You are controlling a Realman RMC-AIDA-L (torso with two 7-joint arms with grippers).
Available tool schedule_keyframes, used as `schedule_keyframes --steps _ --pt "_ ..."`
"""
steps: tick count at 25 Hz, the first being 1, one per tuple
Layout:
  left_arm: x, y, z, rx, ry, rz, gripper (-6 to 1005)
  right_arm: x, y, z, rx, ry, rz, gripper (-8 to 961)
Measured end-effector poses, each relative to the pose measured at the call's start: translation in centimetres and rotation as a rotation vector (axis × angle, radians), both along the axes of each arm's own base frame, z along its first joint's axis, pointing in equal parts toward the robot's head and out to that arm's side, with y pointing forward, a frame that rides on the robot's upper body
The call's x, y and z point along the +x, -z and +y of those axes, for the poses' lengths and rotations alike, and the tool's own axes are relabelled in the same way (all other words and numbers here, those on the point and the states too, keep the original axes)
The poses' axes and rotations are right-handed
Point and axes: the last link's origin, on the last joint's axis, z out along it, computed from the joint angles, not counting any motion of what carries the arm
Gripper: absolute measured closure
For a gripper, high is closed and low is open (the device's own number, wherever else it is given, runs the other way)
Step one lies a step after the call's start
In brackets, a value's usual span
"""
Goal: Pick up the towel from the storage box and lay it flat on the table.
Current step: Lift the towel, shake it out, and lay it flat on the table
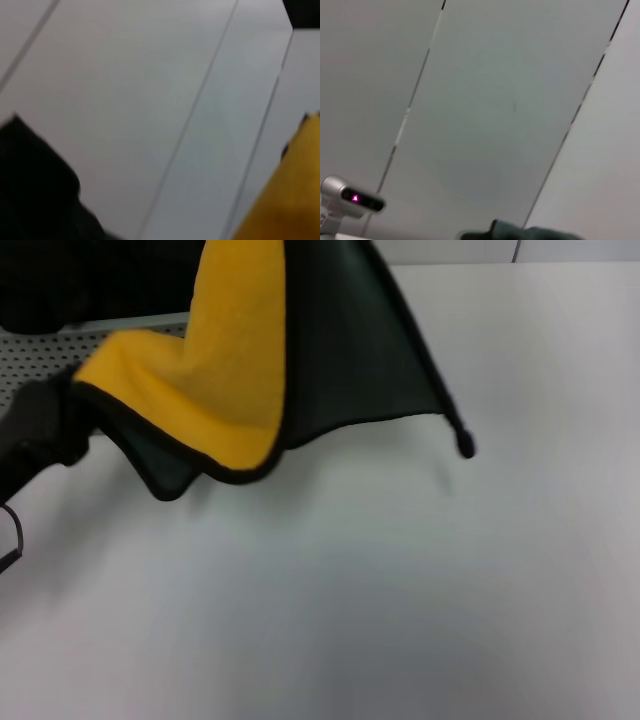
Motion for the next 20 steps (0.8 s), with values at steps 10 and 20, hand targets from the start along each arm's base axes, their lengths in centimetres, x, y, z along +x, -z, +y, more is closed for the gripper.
schedule_keyframes --steps 10,20 --pt "0.8 2.9 1.4 -0.163 0.051 0.183 876 -2.8 0.4 0.2 -0.018 -0.018 0.052 945" --pt "0.4 4.3 -0.7 0.375 0.078 0.307 568 -5.6 2.1 2.1 -0.043 0.035 0.071 945"
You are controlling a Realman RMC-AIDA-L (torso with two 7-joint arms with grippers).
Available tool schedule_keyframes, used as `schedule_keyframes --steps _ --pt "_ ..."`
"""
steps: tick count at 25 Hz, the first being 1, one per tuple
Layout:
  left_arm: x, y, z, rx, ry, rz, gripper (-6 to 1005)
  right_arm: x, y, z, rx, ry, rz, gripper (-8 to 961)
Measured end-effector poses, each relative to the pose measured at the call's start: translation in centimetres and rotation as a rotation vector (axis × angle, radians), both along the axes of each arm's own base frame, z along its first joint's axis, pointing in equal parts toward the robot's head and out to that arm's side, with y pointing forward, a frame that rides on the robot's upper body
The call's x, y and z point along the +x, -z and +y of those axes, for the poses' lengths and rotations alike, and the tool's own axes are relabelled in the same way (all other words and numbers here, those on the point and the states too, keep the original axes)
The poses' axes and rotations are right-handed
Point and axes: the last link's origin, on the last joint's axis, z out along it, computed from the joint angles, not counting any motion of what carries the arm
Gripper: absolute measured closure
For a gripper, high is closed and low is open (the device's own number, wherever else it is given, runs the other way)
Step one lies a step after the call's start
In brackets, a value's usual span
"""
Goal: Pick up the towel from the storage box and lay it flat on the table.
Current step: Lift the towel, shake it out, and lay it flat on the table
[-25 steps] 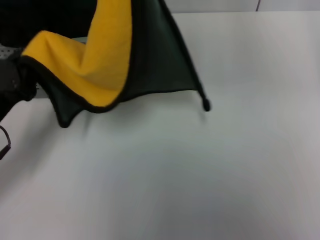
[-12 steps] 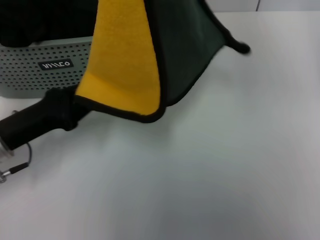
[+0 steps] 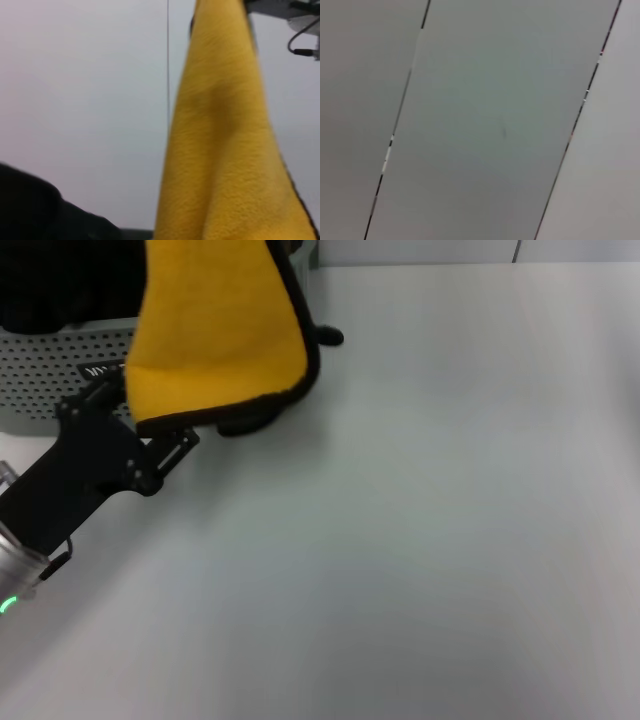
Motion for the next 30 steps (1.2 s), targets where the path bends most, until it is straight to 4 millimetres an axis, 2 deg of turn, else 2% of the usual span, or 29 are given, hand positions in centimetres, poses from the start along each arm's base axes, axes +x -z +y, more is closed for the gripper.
schedule_keyframes --steps 2,3,7,11,19,24,30 --pt "-0.1 0.2 -0.4 0.050 -0.001 0.016 488 -0.2 0.1 0.4 -0.005 0.016 0.010 945" --pt "-0.1 0.5 -1.3 0.186 0.008 0.069 475 -0.4 0.2 0.5 -0.010 0.025 0.015 945" --pt "0.4 0.8 -2.4 0.372 0.034 0.150 421 -0.5 0.3 1.1 -0.029 0.059 0.033 945" --pt "1.0 0.9 -3.4 0.583 0.050 0.265 420 -0.4 0.1 1.7 -0.054 0.101 0.060 944" --pt "2.3 1.1 -3.8 0.838 0.115 0.462 434 0.8 -0.3 3.5 -0.171 0.226 0.163 944" --pt "3.9 2.1 -4.4 0.897 0.207 0.504 447 1.9 -0.2 4.7 -0.237 0.298 0.218 944" --pt "4.4 2.0 -4.4 0.725 0.235 0.296 462 3.1 -0.8 5.1 -0.234 0.330 0.242 944"
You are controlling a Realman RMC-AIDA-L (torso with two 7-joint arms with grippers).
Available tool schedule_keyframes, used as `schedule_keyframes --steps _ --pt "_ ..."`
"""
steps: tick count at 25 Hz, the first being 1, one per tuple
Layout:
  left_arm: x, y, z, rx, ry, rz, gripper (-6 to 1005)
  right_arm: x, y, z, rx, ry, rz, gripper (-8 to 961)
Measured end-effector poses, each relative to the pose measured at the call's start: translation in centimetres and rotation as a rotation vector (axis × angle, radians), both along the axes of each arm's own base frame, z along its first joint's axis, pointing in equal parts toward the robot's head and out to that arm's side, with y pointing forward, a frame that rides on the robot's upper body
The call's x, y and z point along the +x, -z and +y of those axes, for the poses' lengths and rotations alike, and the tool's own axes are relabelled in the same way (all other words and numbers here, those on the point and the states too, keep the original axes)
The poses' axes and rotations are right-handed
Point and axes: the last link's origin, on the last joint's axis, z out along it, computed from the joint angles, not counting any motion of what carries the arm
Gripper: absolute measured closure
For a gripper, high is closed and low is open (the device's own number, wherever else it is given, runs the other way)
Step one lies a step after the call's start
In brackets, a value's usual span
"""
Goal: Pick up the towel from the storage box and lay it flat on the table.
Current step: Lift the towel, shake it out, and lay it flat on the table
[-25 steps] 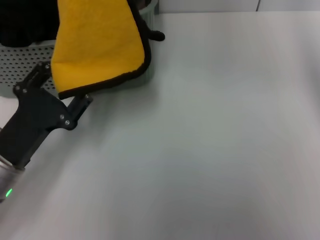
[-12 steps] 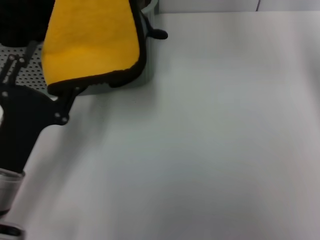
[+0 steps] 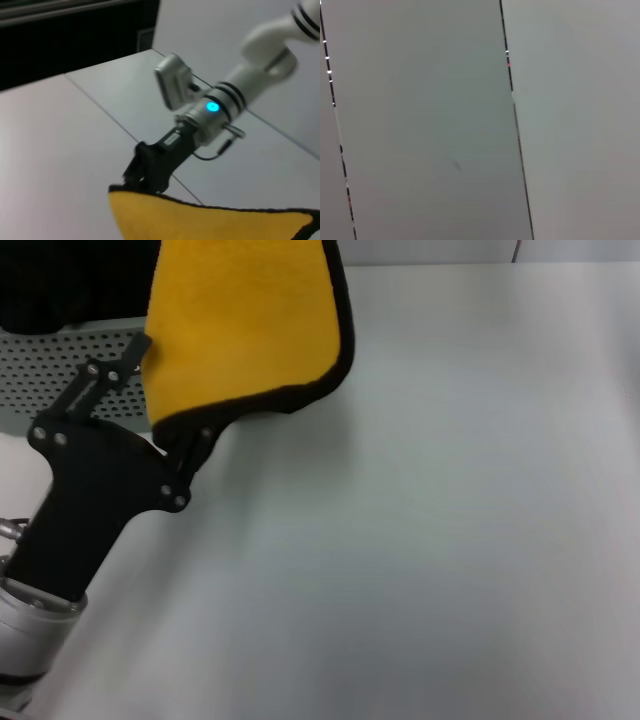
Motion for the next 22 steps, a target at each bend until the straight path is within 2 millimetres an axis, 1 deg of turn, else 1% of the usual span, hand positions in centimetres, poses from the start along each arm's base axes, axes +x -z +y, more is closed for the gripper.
schedule_keyframes --steps 2,4,6,8,12,17,20,22 --pt "-0.3 -0.6 0.4 -0.102 0.001 -0.096 467 0.5 -0.1 0.0 -0.004 0.008 -0.001 945" --pt "-0.8 -1.7 1.2 -0.223 -0.008 -0.236 559 1.2 -0.1 0.0 -0.009 0.020 -0.003 945" --pt "-1.9 -3.6 2.1 -0.350 -0.028 -0.426 652 1.8 -0.3 -0.2 -0.008 0.023 -0.006 945" --pt "-2.8 -5.1 2.8 -0.469 -0.039 -0.581 738 2.2 -0.5 -0.5 -0.008 0.022 -0.005 945" --pt "-3.9 -6.7 4.1 -0.703 -0.076 -0.736 896 2.6 -0.8 -1.3 -0.009 0.000 -0.012 945" --pt "-4.5 -7.3 5.1 -0.982 -0.139 -0.848 939 3.1 -1.0 -1.8 -0.014 -0.007 -0.017 944" --pt "-4.6 -7.0 5.5 -1.149 -0.197 -0.870 964 3.4 -1.3 -2.1 -0.025 -0.008 -0.008 944" --pt "-4.4 -6.4 5.3 -1.268 -0.243 -0.840 981 3.7 -1.6 -2.2 -0.032 -0.005 -0.001 945"
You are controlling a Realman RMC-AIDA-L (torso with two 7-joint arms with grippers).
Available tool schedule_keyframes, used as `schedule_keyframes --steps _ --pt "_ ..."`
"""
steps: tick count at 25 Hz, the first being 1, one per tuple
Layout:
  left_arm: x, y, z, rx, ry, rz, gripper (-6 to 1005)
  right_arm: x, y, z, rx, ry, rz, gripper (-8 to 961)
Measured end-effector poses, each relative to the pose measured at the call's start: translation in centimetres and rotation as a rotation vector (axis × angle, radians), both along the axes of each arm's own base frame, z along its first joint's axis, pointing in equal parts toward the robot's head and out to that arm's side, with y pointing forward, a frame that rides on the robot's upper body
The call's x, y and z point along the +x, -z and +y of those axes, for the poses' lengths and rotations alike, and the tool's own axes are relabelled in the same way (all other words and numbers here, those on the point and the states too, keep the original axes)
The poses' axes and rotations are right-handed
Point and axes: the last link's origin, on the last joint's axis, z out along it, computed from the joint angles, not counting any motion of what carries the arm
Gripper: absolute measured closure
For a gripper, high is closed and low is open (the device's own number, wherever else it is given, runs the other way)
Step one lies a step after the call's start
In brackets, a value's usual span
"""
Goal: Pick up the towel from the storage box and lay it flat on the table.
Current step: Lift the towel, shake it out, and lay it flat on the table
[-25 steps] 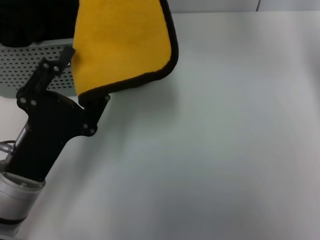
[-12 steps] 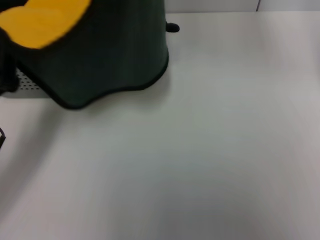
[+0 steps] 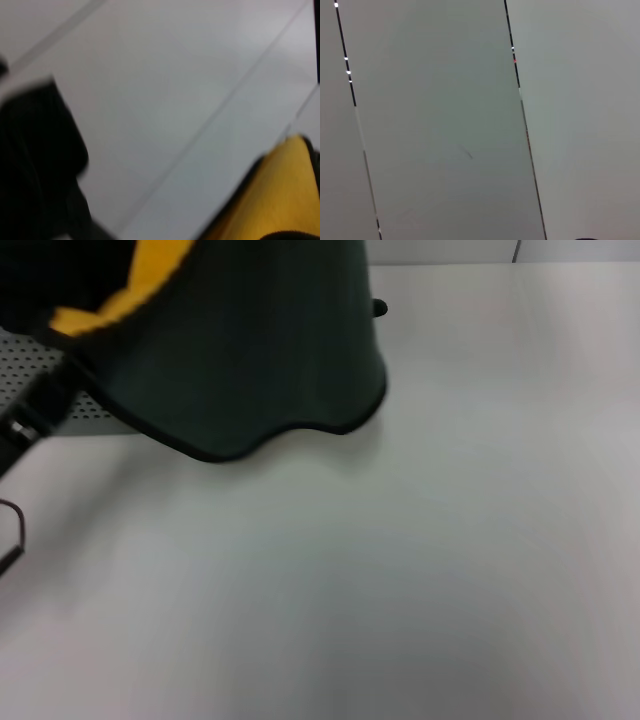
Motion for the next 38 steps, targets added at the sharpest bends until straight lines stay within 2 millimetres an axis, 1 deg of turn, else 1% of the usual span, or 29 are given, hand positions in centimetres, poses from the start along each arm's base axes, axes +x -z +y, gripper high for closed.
schedule_keyframes --steps 3,5,7,9,11,12,15,20,22,25,27,31,35,38 --pt "0.4 1.3 -0.6 -0.143 0.047 0.040 989 0.2 -0.5 -0.3 -0.013 -0.003 0.020 945" --pt "0.9 2.3 -1.1 -0.195 0.094 0.072 989 0.1 -0.6 -0.5 -0.025 -0.008 0.036 945" --pt "1.4 3.1 -1.4 -0.177 0.135 0.100 988 -0.2 -0.6 -0.6 -0.034 -0.013 0.041 944" --pt "1.7 3.8 -1.9 -0.110 0.170 0.133 987 -0.5 -0.4 -0.6 -0.046 -0.014 0.043 944" --pt "1.8 4.2 -2.2 -0.023 0.183 0.163 935 -0.6 -0.3 -0.6 -0.054 -0.010 0.044 944" --pt "1.8 4.3 -2.3 0.025 0.184 0.179 909 -0.6 0.2 -0.4 -0.074 0.004 0.041 944" --pt "1.7 4.2 -2.7 0.165 0.177 0.195 830 -0.6 0.6 -0.3 -0.086 0.016 0.039 944" --pt "1.4 4.0 -3.9 0.374 0.160 0.237 601 -0.2 1.0 0.1 -0.099 0.046 0.048 945" --pt "1.3 4.1 -4.2 0.412 0.140 0.242 571 -0.1 1.1 0.3 -0.098 0.059 0.054 945" --pt "1.4 4.3 -4.3 0.418 0.131 0.235 525 0.1 1.4 0.6 -0.108 0.074 0.060 945" --pt "1.6 4.4 -4.1 0.375 0.140 0.209 495 0.2 1.5 0.7 -0.114 0.080 0.062 945" --pt "1.6 4.1 -3.8 0.197 0.141 0.112 434 0.8 1.2 0.7 -0.113 0.091 0.072 945" --pt "1.8 3.8 -3.5 -0.034 0.165 0.031 604 1.5 0.5 0.3 -0.118 0.093 0.108 945" --pt "2.4 3.7 -2.9 -0.197 0.165 -0.044 731 1.8 0.1 0.2 -0.117 0.093 0.117 944"
